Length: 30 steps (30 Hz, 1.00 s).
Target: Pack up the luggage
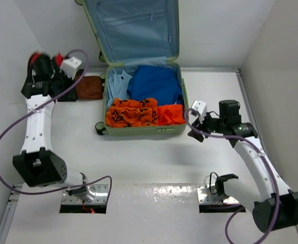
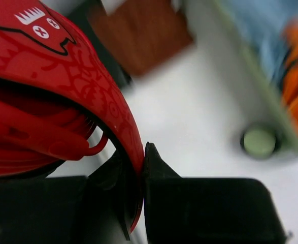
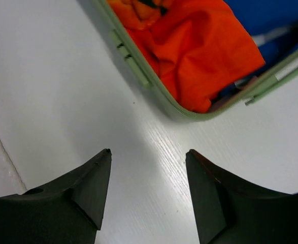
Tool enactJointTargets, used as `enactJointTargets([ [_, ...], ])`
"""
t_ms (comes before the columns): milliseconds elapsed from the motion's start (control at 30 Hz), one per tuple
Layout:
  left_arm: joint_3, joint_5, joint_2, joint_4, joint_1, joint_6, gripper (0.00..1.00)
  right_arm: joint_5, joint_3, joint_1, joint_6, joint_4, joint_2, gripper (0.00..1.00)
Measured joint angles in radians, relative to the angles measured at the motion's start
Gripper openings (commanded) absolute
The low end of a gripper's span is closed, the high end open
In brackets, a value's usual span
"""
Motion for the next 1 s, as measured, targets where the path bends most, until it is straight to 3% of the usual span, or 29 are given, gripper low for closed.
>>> enactJointTargets([
  [233,0.330,0.085,0.014,0.021,-0.324,-0.003,0.00,-0.057,0.046,-0.203,0.256,0.098,0.129,0.60],
  [500,0.553,0.026,0.421,-0.016,-0.621,-0.018,0.00,-0.105,0.070,-0.356,0.449,0.171,0.179,0.60],
  [833,0.761,-0.042,0.847,-0.027,-0.739,0.008,0.00,-0.134,0.060,-0.378,0.503,0.193,0.179,0.60],
  [1000,0.843,-0.053,0.978,-0.005,-0.745,-0.007,0.10,-0.139,0.050,-0.383,0.507,0.193,0.179,0.60],
])
